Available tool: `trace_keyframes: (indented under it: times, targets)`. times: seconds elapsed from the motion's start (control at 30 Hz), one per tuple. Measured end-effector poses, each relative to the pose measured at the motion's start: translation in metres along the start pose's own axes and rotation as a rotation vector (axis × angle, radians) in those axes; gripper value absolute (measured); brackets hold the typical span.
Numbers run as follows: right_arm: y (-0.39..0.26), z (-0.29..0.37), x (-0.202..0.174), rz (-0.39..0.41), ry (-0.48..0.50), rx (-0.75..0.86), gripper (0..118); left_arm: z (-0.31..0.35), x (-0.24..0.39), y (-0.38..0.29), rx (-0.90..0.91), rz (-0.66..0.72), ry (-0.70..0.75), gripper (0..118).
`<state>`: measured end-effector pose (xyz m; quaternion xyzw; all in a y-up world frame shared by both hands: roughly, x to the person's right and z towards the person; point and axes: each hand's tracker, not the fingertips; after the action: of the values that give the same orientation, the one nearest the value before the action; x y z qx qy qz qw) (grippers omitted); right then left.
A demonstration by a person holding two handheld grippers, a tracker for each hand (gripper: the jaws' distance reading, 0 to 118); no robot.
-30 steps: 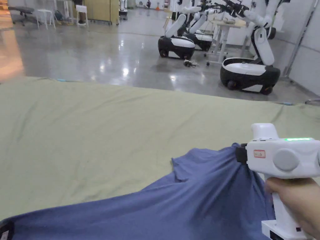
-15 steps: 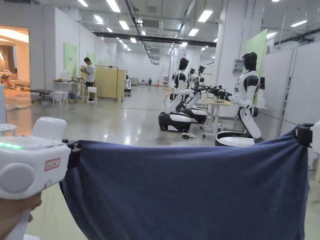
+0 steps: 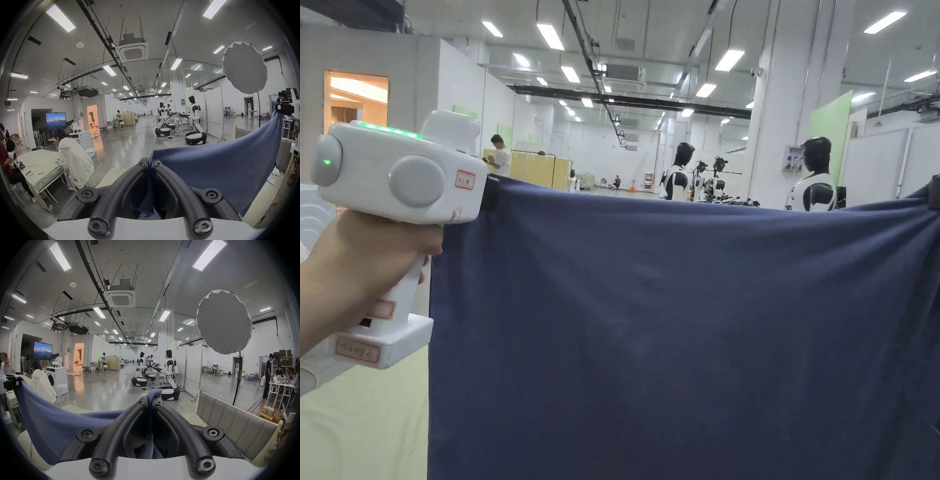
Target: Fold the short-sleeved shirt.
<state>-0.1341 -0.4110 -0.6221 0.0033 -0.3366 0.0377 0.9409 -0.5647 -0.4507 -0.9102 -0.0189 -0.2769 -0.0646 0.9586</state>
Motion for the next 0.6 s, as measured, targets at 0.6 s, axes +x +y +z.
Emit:
trace_keyframes:
  times: [0.6]
  targets:
    - [0.001,-0.229,-0.044,-0.076,-0.068,0.055,5,-0.220,0.003,0.042,0.028,0.003,0.112,1]
